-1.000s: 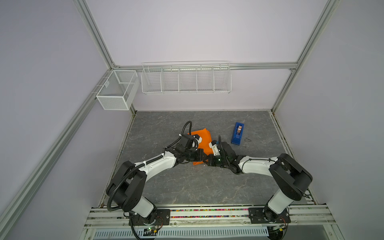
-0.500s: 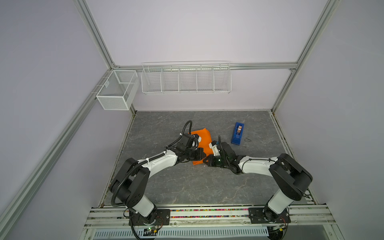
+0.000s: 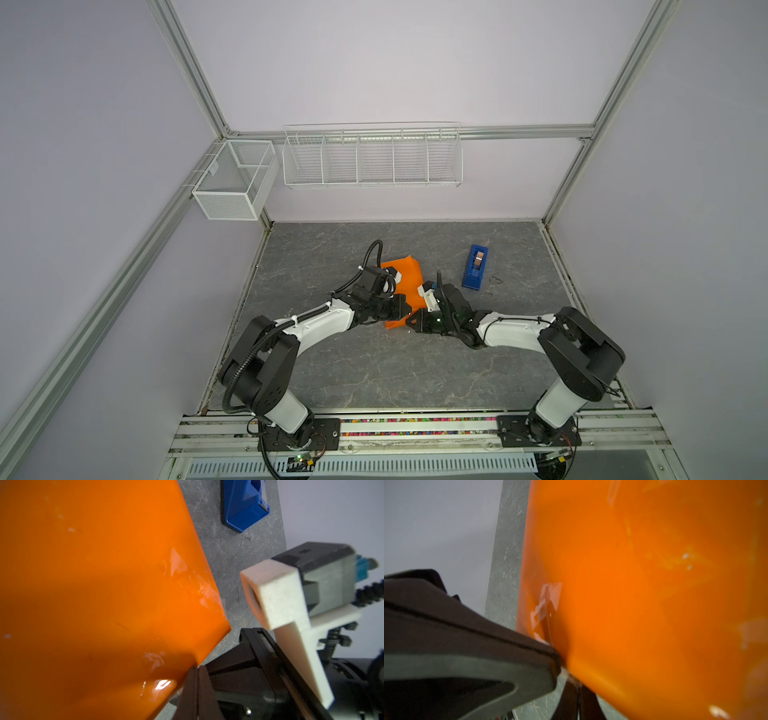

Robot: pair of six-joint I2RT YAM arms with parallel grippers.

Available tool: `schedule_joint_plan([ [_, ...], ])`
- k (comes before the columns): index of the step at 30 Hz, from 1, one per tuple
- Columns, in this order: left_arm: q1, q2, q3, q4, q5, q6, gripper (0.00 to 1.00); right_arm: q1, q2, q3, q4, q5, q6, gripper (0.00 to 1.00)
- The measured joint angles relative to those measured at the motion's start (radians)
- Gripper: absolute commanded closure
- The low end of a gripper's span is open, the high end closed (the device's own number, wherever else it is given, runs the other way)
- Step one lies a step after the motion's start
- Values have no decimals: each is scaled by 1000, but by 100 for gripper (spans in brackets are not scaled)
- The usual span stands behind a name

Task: Wrap the gift box in paper
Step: 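Press tape onto the folded flap with right gripper while left gripper holds box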

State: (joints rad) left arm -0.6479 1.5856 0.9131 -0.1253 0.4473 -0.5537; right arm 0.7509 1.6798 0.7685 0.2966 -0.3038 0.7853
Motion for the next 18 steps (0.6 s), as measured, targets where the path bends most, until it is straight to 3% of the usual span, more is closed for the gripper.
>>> schedule_joint_plan([
  [18,3,42,39,-33,-29,10,100,0,0,0,0,0,0,93],
])
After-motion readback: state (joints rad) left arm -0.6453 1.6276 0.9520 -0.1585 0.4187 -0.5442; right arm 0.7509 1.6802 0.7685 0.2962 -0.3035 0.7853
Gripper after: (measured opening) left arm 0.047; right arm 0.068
